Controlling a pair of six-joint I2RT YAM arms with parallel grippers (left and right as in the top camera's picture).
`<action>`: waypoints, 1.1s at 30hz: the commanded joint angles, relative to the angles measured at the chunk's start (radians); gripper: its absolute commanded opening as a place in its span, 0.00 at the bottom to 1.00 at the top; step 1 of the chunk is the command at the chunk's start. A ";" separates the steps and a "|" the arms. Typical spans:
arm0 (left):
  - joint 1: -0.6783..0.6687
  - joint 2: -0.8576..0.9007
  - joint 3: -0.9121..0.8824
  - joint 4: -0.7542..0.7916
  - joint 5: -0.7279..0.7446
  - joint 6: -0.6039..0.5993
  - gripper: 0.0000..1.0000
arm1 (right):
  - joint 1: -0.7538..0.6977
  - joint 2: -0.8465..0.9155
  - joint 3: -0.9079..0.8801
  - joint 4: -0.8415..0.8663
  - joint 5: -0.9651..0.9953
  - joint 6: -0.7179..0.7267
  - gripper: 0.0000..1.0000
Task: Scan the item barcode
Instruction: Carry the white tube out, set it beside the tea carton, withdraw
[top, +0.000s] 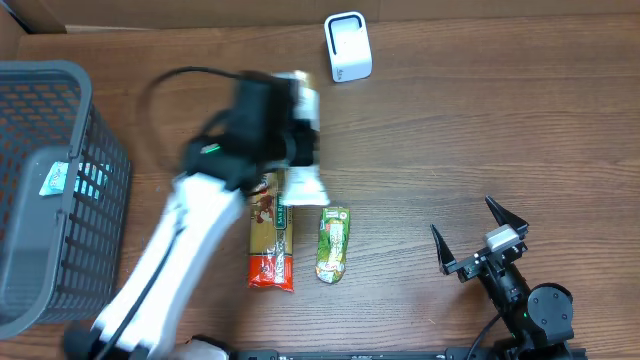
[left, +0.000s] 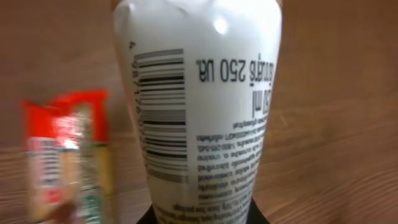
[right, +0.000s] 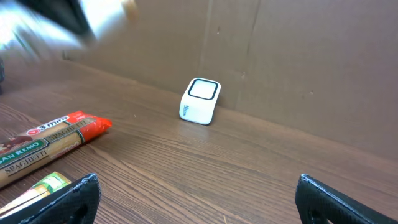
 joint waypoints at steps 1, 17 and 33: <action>-0.107 0.160 -0.003 0.087 -0.009 -0.150 0.04 | 0.005 -0.012 -0.010 0.004 0.007 0.008 1.00; -0.248 0.517 -0.003 0.306 0.155 -0.262 0.15 | 0.005 -0.012 -0.010 0.004 0.007 0.008 1.00; -0.156 0.264 0.218 0.099 0.144 -0.085 0.67 | 0.005 -0.012 -0.010 0.004 0.007 0.007 1.00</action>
